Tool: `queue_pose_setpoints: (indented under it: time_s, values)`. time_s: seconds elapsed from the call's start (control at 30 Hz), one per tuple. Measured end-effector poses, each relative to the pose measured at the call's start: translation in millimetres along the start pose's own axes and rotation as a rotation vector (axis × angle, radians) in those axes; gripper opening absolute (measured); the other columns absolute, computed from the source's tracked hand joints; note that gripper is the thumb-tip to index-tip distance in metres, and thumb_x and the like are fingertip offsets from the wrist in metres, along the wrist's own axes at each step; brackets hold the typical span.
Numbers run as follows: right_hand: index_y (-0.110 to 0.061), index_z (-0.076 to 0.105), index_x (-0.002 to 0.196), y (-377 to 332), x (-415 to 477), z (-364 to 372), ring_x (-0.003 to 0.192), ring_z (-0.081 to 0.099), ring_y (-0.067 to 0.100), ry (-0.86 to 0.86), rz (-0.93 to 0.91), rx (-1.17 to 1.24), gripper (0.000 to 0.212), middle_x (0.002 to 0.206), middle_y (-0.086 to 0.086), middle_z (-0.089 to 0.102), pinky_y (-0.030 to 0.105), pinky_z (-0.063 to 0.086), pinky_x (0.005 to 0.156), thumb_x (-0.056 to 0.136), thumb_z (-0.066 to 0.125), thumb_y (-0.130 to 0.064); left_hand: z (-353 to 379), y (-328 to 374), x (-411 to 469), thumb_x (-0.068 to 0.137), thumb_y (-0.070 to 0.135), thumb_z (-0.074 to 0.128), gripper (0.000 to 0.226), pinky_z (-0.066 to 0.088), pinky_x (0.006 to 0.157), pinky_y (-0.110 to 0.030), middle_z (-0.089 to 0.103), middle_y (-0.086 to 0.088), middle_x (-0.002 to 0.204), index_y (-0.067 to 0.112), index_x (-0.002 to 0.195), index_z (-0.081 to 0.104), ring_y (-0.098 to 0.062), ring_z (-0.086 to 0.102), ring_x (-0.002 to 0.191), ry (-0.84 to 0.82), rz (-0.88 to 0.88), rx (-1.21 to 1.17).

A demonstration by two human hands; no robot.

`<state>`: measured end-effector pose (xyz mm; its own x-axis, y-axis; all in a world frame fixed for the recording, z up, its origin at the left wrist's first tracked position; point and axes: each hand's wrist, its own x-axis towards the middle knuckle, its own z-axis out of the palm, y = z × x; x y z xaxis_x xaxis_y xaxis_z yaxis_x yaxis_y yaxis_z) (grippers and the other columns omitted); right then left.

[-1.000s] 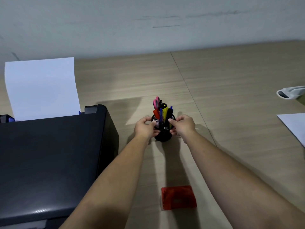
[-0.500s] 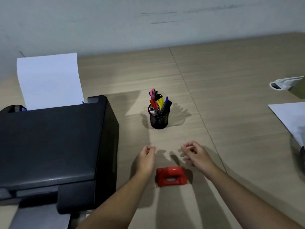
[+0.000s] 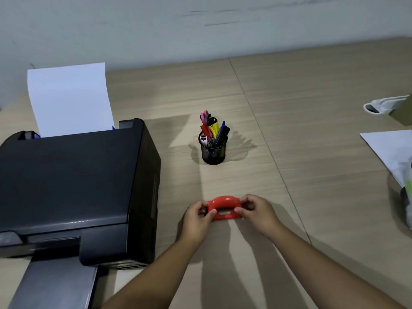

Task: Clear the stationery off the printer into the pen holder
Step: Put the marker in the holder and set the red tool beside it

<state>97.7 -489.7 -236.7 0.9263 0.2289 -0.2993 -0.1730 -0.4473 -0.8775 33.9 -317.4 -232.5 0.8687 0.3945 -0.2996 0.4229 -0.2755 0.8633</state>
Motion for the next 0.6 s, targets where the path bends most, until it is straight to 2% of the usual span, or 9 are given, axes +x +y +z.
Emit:
queue_pose_setpoints:
  time_s: [0.07, 0.17, 0.23, 0.3, 0.4, 0.5, 0.6]
  values:
    - [-0.023, 0.061, 0.072, -13.6, 20.2, 2.6, 0.073, 0.061, 0.013, 0.011, -0.012, -0.012, 0.022, 0.077, 0.0, 0.067, 0.026, 0.048, 0.074, 0.073, 0.077, -0.007, 0.6, 10.2, 17.6, 0.082, 0.01, 0.069, 0.012, 0.048, 0.079, -0.023, 0.07, -0.017, 0.098, 0.005, 0.092, 0.067, -0.026, 0.065, 0.093, 0.034, -0.024, -0.019]
    - [-0.017, 0.063, 0.078, -29.6, 46.8, 5.9, 0.077, 0.059, 0.014, 0.032, -0.028, -0.072, 0.013, 0.081, 0.001, 0.066, 0.024, 0.043, 0.074, 0.076, 0.074, -0.011, -2.0, 25.4, 41.4, 0.084, 0.014, 0.067, 0.012, 0.042, 0.063, -0.016, 0.069, -0.007, 0.091, 0.008, 0.095, 0.067, -0.017, 0.061, 0.085, 0.072, -0.049, 0.014]
    - [-0.012, 0.067, 0.082, -35.0, 58.6, 7.1, 0.078, 0.058, 0.014, 0.034, -0.017, -0.12, 0.009, 0.082, 0.001, 0.067, 0.023, 0.041, 0.073, 0.077, 0.074, -0.014, -4.8, 29.5, 55.4, 0.083, 0.019, 0.068, 0.012, 0.047, 0.075, -0.024, 0.07, -0.003, 0.091, 0.015, 0.094, 0.067, -0.019, 0.065, 0.088, 0.08, -0.061, 0.082]
    - [-0.007, 0.068, 0.088, -39.0, 63.3, 6.8, 0.08, 0.059, 0.014, 0.037, -0.004, -0.157, 0.014, 0.084, 0.002, 0.067, 0.022, 0.04, 0.07, 0.078, 0.073, -0.016, -6.3, 31.4, 63.0, 0.082, 0.019, 0.07, 0.009, 0.051, 0.088, -0.031, 0.072, -0.005, 0.094, 0.02, 0.089, 0.066, -0.022, 0.067, 0.093, 0.064, -0.069, 0.097]
    - [-0.005, 0.069, 0.09, -43.3, 62.7, 6.5, 0.079, 0.057, 0.014, 0.048, -0.004, -0.19, 0.016, 0.083, 0.002, 0.066, 0.021, 0.037, 0.069, 0.079, 0.072, -0.016, -7.2, 30.5, 67.7, 0.08, 0.019, 0.072, 0.014, 0.052, 0.093, -0.038, 0.072, -0.004, 0.093, 0.028, 0.079, 0.062, -0.023, 0.067, 0.094, 0.051, -0.072, 0.113]
    - [-0.005, 0.069, 0.091, -47.4, 60.4, 6.6, 0.08, 0.057, 0.015, 0.037, 0.006, -0.231, 0.016, 0.083, 0.003, 0.065, 0.02, 0.037, 0.072, 0.08, 0.072, -0.016, -8.8, 34.8, 68.7, 0.081, 0.014, 0.07, 0.01, 0.052, 0.094, -0.035, 0.072, -0.008, 0.097, 0.02, 0.087, 0.066, -0.024, 0.067, 0.097, 0.054, -0.086, 0.115]
    - [-0.007, 0.066, 0.098, -54.0, 57.7, 4.0, 0.083, 0.057, 0.017, 0.079, 0.02, -0.208, 0.019, 0.088, 0.006, 0.064, 0.021, 0.039, 0.074, 0.082, 0.07, -0.017, -10.2, 43.7, 65.8, 0.082, 0.011, 0.067, 0.022, 0.05, 0.095, -0.033, 0.07, -0.009, 0.105, 0.013, 0.103, 0.063, -0.024, 0.064, 0.1, 0.063, -0.089, 0.153]
